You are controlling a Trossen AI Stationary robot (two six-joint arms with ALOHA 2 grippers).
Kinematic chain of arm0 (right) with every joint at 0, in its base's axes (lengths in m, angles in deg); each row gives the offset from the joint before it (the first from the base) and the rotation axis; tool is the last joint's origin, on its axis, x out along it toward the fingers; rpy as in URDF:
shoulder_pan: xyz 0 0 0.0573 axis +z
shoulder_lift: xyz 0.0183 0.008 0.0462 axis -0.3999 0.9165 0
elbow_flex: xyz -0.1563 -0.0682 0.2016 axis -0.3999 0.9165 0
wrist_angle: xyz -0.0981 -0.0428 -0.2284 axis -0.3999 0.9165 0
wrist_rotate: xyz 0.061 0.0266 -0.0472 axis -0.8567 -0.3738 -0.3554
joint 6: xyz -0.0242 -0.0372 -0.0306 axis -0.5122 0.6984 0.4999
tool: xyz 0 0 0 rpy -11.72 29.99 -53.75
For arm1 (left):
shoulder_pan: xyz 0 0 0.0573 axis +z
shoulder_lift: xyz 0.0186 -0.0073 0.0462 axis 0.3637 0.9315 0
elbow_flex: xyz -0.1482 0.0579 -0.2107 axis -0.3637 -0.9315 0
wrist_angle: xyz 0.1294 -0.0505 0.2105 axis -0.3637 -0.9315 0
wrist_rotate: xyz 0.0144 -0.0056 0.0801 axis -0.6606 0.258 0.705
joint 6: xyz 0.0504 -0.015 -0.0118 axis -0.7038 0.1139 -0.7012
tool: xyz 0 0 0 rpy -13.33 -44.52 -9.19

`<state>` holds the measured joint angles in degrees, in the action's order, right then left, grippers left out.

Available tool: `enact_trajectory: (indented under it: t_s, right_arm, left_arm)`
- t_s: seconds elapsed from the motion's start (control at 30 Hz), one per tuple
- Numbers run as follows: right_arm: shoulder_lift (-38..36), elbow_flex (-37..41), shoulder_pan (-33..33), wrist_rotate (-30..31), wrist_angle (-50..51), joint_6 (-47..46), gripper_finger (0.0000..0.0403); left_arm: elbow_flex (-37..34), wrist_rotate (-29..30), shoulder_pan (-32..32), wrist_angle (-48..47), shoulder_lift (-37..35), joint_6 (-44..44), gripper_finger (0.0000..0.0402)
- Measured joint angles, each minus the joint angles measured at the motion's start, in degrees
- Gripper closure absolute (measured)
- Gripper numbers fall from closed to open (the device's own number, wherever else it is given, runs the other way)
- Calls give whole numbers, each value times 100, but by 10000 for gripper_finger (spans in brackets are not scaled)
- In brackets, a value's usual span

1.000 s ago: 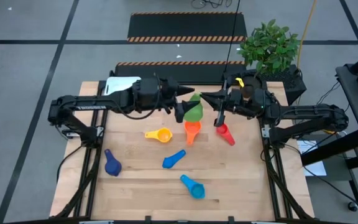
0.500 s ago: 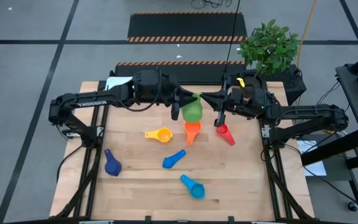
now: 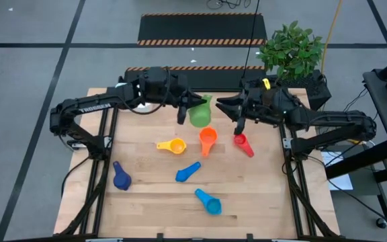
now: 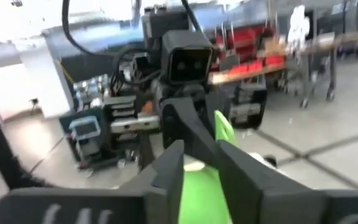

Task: Nest measuring cups in basket
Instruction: Stack the green measuring cup into the orange measuring cup

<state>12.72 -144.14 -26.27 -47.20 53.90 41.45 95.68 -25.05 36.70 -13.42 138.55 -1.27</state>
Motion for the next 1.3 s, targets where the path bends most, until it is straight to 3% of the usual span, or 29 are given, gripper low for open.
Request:
enact_trajectory:
  t_s: [0.23,0.4,0.77,1.2,1.3]
  right_arm:
    - [278,-1840,320,1052,3177,-1062,247]
    - [1010,-3345,473,1045,4645,-2068,243]
    - [3482,-6817,854,777,6849,-1848,243]
    - [3542,-6859,722,570,7267,-575,243]
    - [3603,-6859,590,275,7477,-256,243]
  left_arm:
    - [2,-105,175,-818,-435,-538,397]
    - [-2,-166,239,-1079,-521,-552,397]
    - [2,-168,135,-1382,-524,-621,397]
    - [2,155,-155,-2061,-522,-790,397]
    - [4,232,-245,-2114,-496,-938,397]
